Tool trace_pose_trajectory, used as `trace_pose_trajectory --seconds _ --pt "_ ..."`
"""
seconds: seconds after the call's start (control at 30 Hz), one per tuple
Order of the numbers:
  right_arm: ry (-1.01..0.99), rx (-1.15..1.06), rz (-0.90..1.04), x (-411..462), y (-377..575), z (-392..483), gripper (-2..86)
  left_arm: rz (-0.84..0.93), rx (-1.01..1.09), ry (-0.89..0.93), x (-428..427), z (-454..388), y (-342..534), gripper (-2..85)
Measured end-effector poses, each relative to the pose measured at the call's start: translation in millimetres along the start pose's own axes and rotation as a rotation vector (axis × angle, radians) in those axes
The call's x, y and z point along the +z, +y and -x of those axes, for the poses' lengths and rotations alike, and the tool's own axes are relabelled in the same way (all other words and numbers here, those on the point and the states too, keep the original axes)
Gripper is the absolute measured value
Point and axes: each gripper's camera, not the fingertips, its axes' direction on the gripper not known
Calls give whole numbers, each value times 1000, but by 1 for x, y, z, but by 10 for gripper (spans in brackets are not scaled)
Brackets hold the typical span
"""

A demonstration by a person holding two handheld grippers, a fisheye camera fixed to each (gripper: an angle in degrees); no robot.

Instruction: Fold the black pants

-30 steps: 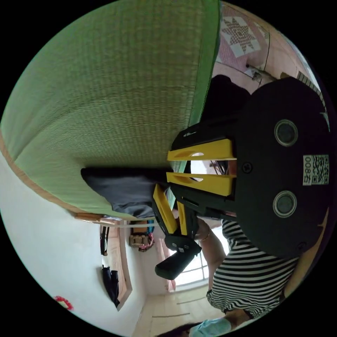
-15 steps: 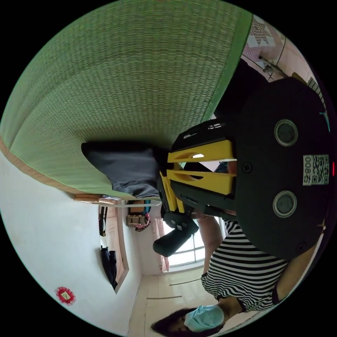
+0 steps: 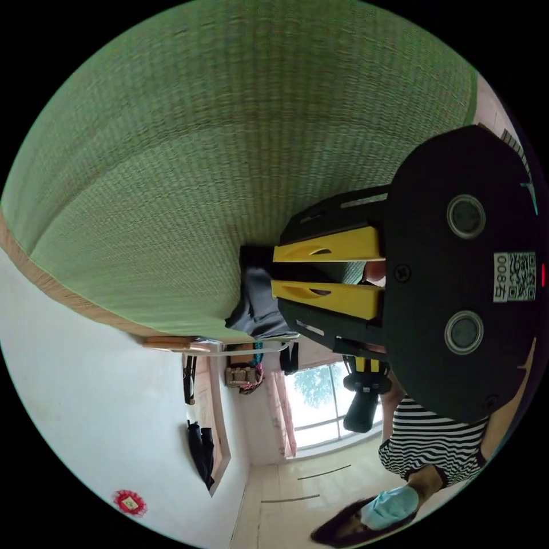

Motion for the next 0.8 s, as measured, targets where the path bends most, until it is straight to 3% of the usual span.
trace_pose_trajectory --seconds 0.5,0.8 --pt "-126 123 -50 20 -5 -30 94 -66 48 6 -139 -59 -56 28" --pt "-111 123 -82 36 -10 -41 44 -108 89 29 -261 -85 -97 27"
